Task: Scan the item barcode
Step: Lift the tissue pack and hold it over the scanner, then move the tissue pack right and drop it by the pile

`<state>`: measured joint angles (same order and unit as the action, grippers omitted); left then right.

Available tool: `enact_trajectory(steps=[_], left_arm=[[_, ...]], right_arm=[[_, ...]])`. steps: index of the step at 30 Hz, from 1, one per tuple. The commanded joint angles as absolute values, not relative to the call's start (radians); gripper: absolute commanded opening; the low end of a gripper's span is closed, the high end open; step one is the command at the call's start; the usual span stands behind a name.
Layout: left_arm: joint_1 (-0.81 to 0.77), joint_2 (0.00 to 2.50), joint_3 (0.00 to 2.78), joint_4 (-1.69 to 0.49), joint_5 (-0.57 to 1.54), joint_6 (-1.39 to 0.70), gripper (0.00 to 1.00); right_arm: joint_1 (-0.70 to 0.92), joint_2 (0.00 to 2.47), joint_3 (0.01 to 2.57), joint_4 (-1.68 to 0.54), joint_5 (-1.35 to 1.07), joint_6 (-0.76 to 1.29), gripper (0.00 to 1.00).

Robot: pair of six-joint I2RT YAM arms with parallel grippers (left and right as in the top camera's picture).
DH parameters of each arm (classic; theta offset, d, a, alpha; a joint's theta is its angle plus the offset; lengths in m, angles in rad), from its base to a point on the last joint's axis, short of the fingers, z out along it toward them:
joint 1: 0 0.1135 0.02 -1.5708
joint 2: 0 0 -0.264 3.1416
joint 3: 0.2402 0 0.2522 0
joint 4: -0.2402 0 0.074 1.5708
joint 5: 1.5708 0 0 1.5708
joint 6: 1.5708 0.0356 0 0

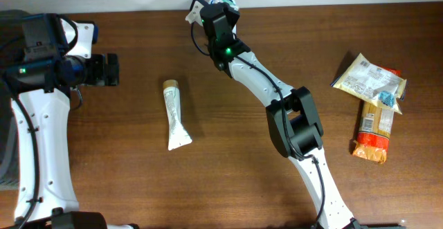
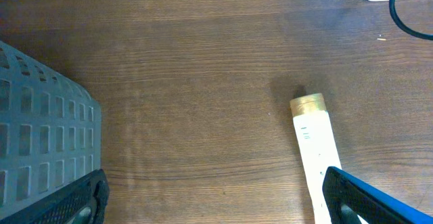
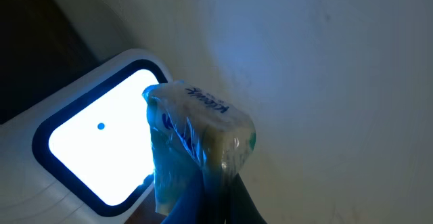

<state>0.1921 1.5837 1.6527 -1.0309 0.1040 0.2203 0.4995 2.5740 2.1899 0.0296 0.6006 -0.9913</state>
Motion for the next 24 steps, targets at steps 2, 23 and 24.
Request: enact_trajectory(steps=[2,23,24], left_arm=[[0.195,1.567,1.654,-1.031,0.107,0.233,0.99],[0.195,1.567,1.654,-1.031,0.107,0.233,0.99],[0.195,1.567,1.654,-1.031,0.107,0.233,0.99]], right_arm=[[0.484,2.578,2.197,0.022,0.571,-0.987,0.04],[0.450,2.121,2.197,-0.812,0.391,-0.156,0.04],[0.433,2.108,2.197,-0.908,0.384,-0.028,0.04]])
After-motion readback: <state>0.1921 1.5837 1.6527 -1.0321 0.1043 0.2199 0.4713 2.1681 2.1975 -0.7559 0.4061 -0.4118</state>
